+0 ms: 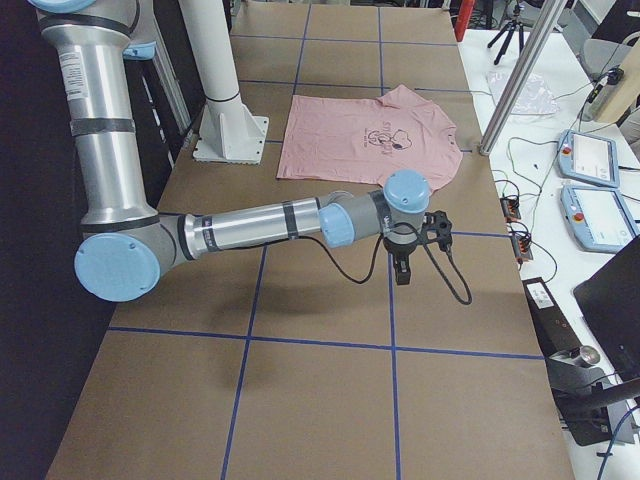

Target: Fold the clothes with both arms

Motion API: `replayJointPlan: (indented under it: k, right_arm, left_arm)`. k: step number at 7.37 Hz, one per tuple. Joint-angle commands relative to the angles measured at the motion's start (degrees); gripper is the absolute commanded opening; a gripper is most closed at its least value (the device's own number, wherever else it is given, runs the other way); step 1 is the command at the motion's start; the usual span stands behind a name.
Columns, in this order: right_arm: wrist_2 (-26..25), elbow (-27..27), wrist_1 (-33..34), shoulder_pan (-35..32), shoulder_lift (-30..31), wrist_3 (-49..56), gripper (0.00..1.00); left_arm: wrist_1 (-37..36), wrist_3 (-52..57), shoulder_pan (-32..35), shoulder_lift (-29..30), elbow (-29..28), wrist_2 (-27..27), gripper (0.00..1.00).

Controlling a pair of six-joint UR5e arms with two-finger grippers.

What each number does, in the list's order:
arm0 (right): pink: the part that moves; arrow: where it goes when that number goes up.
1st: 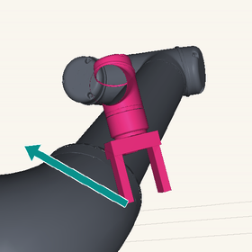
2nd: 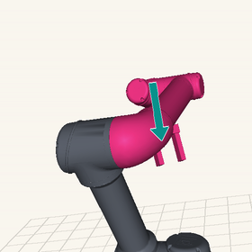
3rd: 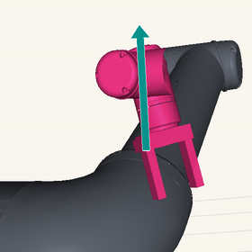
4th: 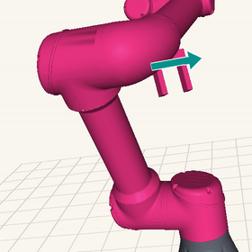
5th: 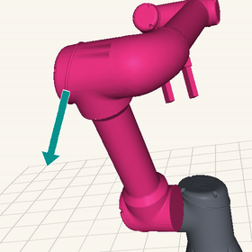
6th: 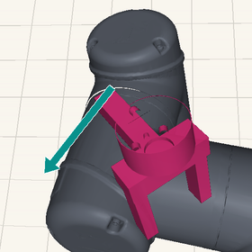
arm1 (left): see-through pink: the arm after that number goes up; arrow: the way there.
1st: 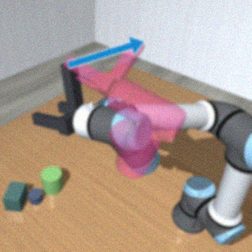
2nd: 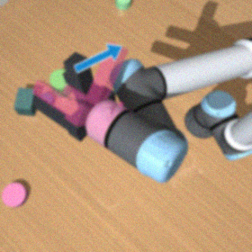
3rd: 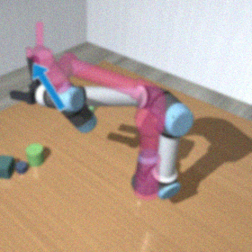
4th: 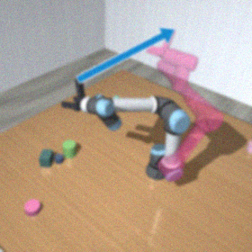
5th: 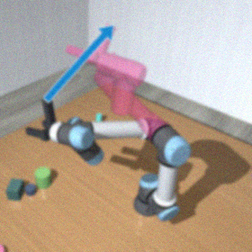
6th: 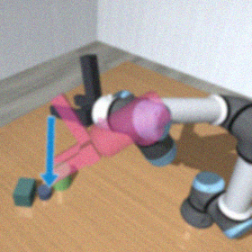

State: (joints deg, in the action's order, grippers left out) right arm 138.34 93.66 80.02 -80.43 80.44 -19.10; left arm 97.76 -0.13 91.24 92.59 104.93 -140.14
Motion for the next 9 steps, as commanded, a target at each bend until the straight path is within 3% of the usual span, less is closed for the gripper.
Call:
replayJointPlan:
  k: [1, 3, 4, 5, 7, 8, 9]
  right_arm:
    - [-0.4, -7.0, -3.2, 6.5, -10.6, -9.8, 1.00]
    - [-1.0, -16.3, -3.5, 10.3, -20.9, -14.7, 1.00]
    - [-4.6, -19.4, -3.4, 12.7, -25.4, -15.5, 1.00]
    - [-10.3, -20.7, -5.4, 16.6, -27.3, -20.7, 1.00]
    - [-16.4, -28.3, -21.5, 22.7, -28.4, -33.8, 1.00]
    - [-21.4, -29.2, -21.5, 26.1, -28.9, -34.5, 1.00]
    - [-22.5, -29.2, -21.5, 27.9, -28.2, -34.5, 1.00]
  left_arm:
    - [3.7, -0.6, -1.6, 2.5, -0.5, -0.4, 1.00]
    - [3.8, -3.2, -5.2, 8.7, -9.1, -0.4, 1.00]
    - [7.3, -3.5, -5.7, 8.8, -11.1, -0.3, 1.00]
    - [11.7, -3.6, -5.7, 8.8, -13.5, -0.3, 1.00]
    - [13.0, -11.9, -6.3, 11.0, -14.8, 1.3, 1.00]
    - [13.0, -14.8, -7.9, 11.2, -14.6, 1.8, 1.00]
    - [13.0, -16.5, -9.0, 11.7, -14.3, 4.6, 1.00]
